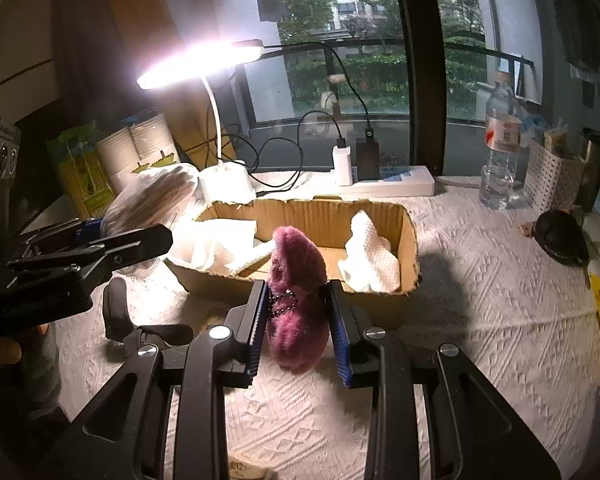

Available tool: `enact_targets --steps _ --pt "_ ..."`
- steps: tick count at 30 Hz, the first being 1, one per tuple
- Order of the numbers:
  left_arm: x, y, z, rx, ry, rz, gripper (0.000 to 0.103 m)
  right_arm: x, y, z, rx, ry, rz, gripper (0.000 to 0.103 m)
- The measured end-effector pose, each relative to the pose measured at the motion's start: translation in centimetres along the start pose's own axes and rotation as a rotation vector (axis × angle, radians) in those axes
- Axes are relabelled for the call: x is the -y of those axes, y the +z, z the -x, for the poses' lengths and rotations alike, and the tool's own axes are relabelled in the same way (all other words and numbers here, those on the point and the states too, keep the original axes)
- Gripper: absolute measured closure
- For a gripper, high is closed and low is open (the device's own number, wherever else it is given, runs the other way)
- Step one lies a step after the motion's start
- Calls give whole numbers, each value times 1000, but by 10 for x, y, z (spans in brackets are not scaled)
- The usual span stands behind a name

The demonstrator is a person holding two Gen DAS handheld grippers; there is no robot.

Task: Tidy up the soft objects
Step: 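Carry the swab bag and pink toy over the box with both tools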

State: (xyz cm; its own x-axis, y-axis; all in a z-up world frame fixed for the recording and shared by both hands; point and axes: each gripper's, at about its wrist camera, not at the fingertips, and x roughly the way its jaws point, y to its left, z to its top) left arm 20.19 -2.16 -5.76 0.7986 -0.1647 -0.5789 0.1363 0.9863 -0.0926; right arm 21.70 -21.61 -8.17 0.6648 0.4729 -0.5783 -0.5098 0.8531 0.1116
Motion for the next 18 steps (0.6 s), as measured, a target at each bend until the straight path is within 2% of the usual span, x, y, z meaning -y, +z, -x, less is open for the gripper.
enact_targets --steps 11,18 --pt "-22 9 -26 1 -5 24 48 0 18 -22 -6 -14 11 72" --pt "-34 9 -58 -38 -33 48 48 4 33 -42 -2 -21 4 72"
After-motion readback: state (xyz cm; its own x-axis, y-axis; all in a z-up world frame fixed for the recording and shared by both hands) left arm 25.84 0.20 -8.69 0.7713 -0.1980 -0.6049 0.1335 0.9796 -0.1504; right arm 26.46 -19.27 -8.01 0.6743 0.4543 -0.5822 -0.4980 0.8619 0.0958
